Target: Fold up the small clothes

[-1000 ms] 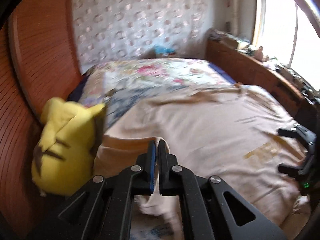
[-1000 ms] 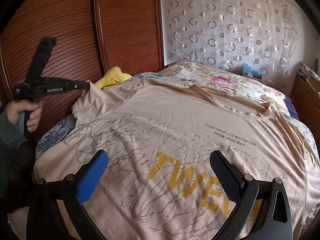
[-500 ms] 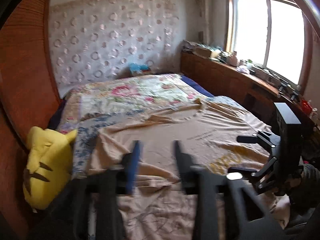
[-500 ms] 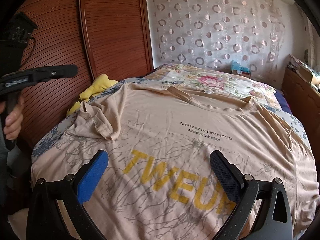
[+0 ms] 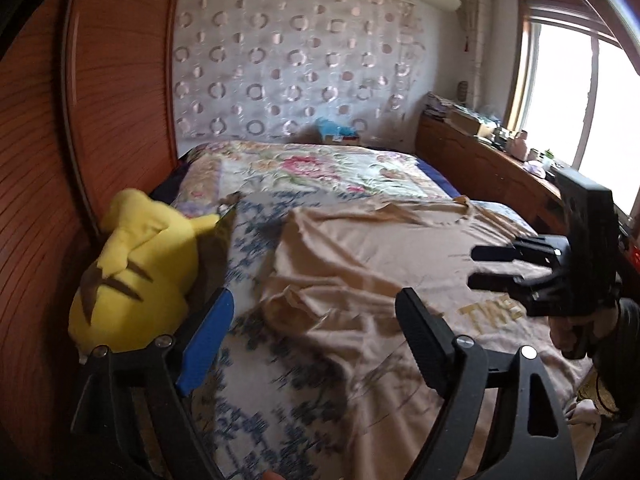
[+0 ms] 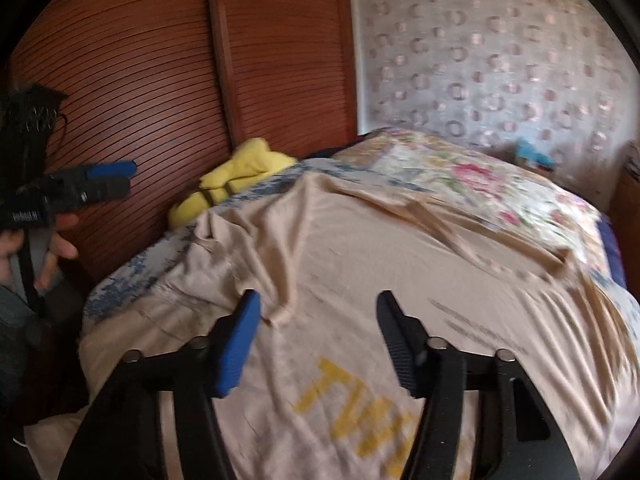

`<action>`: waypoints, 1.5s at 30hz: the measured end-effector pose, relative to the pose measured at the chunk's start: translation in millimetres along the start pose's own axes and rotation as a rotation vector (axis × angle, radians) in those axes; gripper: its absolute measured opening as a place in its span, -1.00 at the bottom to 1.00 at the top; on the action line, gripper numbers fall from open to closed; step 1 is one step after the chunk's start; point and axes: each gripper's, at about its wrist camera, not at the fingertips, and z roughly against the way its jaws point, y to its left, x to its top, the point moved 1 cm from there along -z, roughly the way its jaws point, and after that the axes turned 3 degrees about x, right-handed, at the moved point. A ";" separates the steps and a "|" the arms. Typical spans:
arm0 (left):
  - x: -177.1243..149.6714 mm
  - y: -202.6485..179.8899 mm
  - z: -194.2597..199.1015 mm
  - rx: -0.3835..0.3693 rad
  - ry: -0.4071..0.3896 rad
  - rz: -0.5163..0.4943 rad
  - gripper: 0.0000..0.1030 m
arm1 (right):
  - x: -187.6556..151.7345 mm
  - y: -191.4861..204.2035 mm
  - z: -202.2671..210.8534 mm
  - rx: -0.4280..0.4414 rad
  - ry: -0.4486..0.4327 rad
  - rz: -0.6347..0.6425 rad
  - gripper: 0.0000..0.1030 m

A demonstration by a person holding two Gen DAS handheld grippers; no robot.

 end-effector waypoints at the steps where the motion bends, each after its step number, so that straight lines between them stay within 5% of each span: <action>1: -5.1 3.1 -0.9 0.006 0.006 0.007 0.63 | 4.8 2.4 -7.1 0.019 0.007 0.008 -0.02; 10: -30.5 21.9 -4.8 0.030 0.047 0.054 0.65 | 28.6 31.9 -96.1 0.169 0.123 0.085 -0.43; 17: -34.6 19.2 -5.4 0.023 0.052 0.053 0.65 | 31.5 46.1 -157.3 0.117 0.237 0.160 -0.44; 19: -35.0 17.0 -6.8 0.017 0.052 0.052 0.65 | 33.6 50.2 -161.9 0.130 0.240 0.172 -0.87; 22: -36.0 13.8 -8.2 0.013 0.055 0.051 0.65 | 32.0 55.3 -167.9 0.100 0.244 0.206 -0.95; 32: -36.4 7.3 -10.2 -0.006 0.061 0.046 0.65 | 45.4 15.4 -117.4 0.100 0.081 0.101 -0.96; 39: -37.3 -2.6 -11.7 -0.023 0.067 0.035 0.65 | 38.2 -38.0 -100.2 -0.098 0.039 -0.012 -0.96; 41: -37.6 -7.3 -12.4 -0.028 0.071 0.031 0.65 | 29.3 -52.2 -104.7 -0.197 0.059 -0.047 -0.87; 43: -38.3 -9.3 -13.2 -0.030 0.074 0.026 0.65 | 22.3 -54.3 -115.3 -0.237 0.085 -0.057 -0.37; 45: -38.5 -11.3 -13.7 -0.031 0.078 0.023 0.65 | 13.4 -51.1 -121.6 -0.225 0.090 -0.060 -0.30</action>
